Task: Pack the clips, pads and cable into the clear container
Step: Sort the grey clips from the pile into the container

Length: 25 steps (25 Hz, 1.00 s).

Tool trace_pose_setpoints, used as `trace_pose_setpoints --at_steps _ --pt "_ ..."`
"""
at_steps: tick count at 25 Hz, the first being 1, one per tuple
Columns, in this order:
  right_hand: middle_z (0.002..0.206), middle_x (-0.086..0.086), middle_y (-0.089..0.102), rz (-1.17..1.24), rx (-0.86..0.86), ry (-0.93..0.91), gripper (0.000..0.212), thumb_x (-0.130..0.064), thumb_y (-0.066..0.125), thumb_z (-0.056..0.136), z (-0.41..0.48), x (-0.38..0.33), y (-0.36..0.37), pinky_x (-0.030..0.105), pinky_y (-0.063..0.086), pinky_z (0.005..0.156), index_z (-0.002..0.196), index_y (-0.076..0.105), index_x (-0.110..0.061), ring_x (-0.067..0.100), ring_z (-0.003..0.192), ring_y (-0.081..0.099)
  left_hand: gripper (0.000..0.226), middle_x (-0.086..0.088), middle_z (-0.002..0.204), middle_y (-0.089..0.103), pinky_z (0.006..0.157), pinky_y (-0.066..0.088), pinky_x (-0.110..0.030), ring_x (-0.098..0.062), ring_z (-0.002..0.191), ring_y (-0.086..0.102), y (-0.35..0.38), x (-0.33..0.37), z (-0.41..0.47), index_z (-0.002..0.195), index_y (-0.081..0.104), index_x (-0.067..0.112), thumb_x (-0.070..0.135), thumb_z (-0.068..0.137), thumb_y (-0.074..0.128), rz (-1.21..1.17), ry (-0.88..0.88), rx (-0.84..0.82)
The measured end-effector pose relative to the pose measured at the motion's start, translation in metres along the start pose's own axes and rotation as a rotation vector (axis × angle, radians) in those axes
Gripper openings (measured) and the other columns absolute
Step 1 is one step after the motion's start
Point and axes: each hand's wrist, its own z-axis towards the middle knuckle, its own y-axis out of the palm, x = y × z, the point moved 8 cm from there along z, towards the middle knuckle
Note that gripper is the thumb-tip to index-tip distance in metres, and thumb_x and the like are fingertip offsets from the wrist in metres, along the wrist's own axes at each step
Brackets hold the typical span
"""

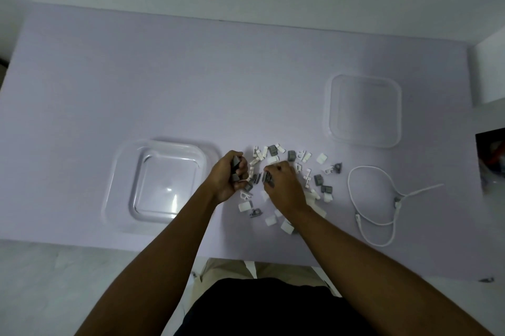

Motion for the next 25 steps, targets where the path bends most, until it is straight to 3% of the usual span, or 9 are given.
trace_pose_setpoints --at_steps 5,10,12,14,16,18,21,23,25 --pt "0.127 0.008 0.052 -0.025 -0.003 0.011 0.046 -0.027 0.074 0.083 0.000 0.000 -0.002 0.040 0.054 0.086 0.127 0.062 -0.021 0.026 0.120 0.045 0.031 -0.003 0.054 0.039 0.046 0.049 -0.026 -0.016 0.048 0.044 -0.006 -0.007 -0.007 0.061 0.047 0.013 0.023 0.091 0.046 0.154 -0.083 0.115" --pt "0.119 0.010 0.057 -0.061 0.034 0.008 0.031 -0.014 0.067 0.086 0.001 0.005 -0.007 0.043 0.056 0.082 0.117 0.068 -0.016 0.030 0.112 0.051 0.017 -0.006 0.064 0.055 0.034 0.021 -0.017 -0.010 0.041 0.035 -0.008 -0.011 -0.002 0.073 0.056 0.010 0.011 0.087 0.045 0.136 -0.103 0.106" --pt "0.116 0.012 0.059 -0.032 0.022 0.009 0.033 -0.004 0.065 0.084 0.003 0.009 -0.008 0.042 0.056 0.080 0.116 0.067 -0.012 0.031 0.106 0.055 0.017 -0.005 0.064 0.055 0.038 0.019 -0.018 -0.010 0.041 0.031 -0.013 -0.011 0.004 0.073 0.057 0.011 0.011 0.087 0.046 0.345 -0.098 0.162" --pt "0.109 0.011 0.061 0.041 0.013 0.018 0.033 0.001 0.062 0.086 0.005 0.014 -0.009 0.028 0.054 0.075 0.116 0.066 -0.010 0.027 0.096 0.059 0.018 -0.006 0.063 0.057 0.044 0.026 -0.021 -0.012 0.043 0.040 -0.015 -0.001 0.009 0.075 0.060 0.009 0.013 0.089 0.050 0.779 -0.011 0.272" --pt "0.106 0.008 0.060 0.121 -0.001 0.067 0.030 -0.002 0.056 0.091 0.005 0.019 -0.013 0.010 0.045 0.066 0.119 0.065 -0.010 0.017 0.085 0.058 0.017 -0.006 0.078 0.065 0.053 0.040 -0.025 -0.014 0.059 0.056 -0.005 0.009 0.011 0.088 0.063 0.010 0.025 0.093 0.054 1.235 0.154 0.339" --pt "0.108 0.010 0.062 0.160 0.011 0.077 0.033 -0.002 0.056 0.090 0.007 0.022 -0.016 0.011 0.044 0.068 0.121 0.064 -0.011 0.017 0.085 0.058 0.028 -0.003 0.085 0.063 0.063 0.045 -0.028 -0.020 0.076 0.062 0.008 0.008 0.010 0.100 0.058 0.013 0.040 0.093 0.058 1.503 0.244 0.349" --pt "0.107 0.011 0.067 0.281 0.070 0.087 0.034 0.001 0.064 0.083 0.005 0.025 -0.026 0.031 0.054 0.081 0.114 0.067 -0.011 0.022 0.093 0.063 0.036 -0.009 0.096 0.066 0.066 0.044 -0.031 -0.028 0.089 0.064 0.019 0.003 0.014 0.108 0.055 0.010 0.042 0.092 0.059 1.696 0.325 0.384" --pt "0.101 0.006 0.071 0.466 0.123 0.159 0.029 -0.003 0.071 0.080 0.002 0.032 -0.038 0.032 0.057 0.082 0.107 0.070 -0.015 0.018 0.090 0.066 0.030 -0.013 0.098 0.067 0.065 0.042 -0.031 -0.031 0.088 0.064 0.022 0.005 0.017 0.105 0.056 0.008 0.034 0.092 0.058 1.727 0.362 0.412" --pt "0.095 0.004 0.074 0.832 0.094 0.323 0.029 -0.002 0.075 0.080 -0.002 0.041 -0.043 0.029 0.059 0.078 0.106 0.070 -0.016 0.019 0.088 0.070 0.024 -0.014 0.093 0.066 0.063 0.042 -0.031 -0.032 0.084 0.064 0.022 0.006 0.023 0.098 0.058 0.006 0.028 0.091 0.057 1.669 0.365 0.405"
